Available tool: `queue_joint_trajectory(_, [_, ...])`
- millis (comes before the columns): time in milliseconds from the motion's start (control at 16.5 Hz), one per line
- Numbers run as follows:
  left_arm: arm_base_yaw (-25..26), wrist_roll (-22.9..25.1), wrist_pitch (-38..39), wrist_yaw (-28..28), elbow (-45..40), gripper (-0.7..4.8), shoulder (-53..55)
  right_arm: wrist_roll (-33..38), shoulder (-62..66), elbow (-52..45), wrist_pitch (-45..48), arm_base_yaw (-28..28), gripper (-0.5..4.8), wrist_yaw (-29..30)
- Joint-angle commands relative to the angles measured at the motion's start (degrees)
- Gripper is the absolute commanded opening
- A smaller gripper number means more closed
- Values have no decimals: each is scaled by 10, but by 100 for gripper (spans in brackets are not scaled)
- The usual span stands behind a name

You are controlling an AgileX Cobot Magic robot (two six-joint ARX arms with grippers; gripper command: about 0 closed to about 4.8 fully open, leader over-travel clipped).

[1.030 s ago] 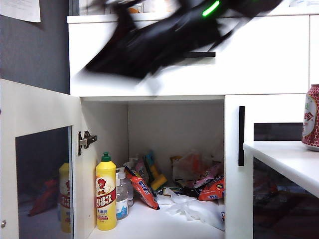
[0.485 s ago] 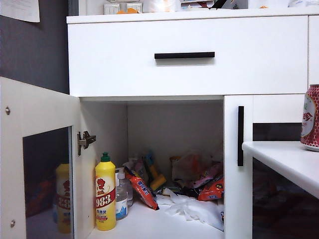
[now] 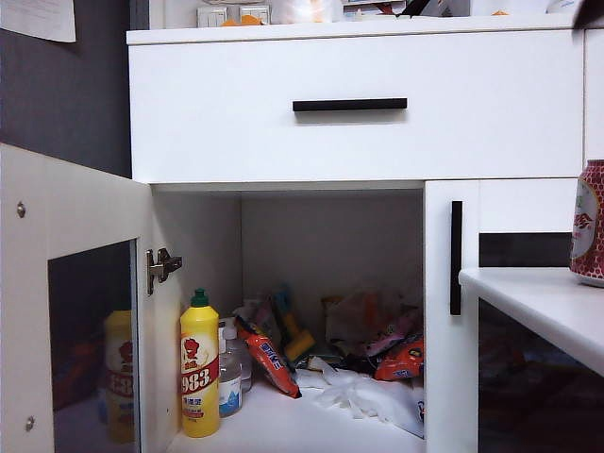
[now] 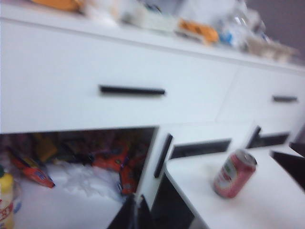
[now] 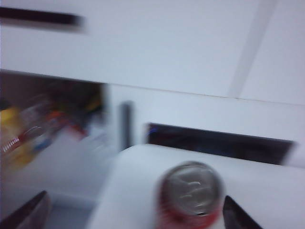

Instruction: Open the left door of the white cabinet, pick up a can of beverage from the table on the right, place it inside the cabinet, and finally close the cabinet door.

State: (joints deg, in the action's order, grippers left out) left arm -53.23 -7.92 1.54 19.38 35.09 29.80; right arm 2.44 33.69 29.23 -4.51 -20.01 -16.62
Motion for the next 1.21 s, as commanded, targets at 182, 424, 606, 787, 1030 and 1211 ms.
queue_joint_trajectory(182, [0, 2, 2, 0, 3, -5, 9, 11, 27, -99, 184, 1, 479, -96])
queue_joint_trajectory(424, [0, 2, 49, 1, 2, -5, 11, 16, 121, -128, 264, 3, 479, -95])
queue_joint_trajectory(606, [1, 3, 66, 2, 2, -5, 12, 15, 220, -128, 377, 25, 479, -95])
queue_joint_trajectory(787, [1, 2, 73, 14, 2, -5, 12, 17, 288, -128, 455, 45, 479, -105])
queue_joint_trajectory(1030, [1, 2, 79, 31, 2, -5, 12, 19, 351, -128, 511, 51, 479, -105])
queue_joint_trajectory(1211, [1, 2, 83, 49, 2, -5, 12, 19, 381, -128, 548, 52, 479, -105])
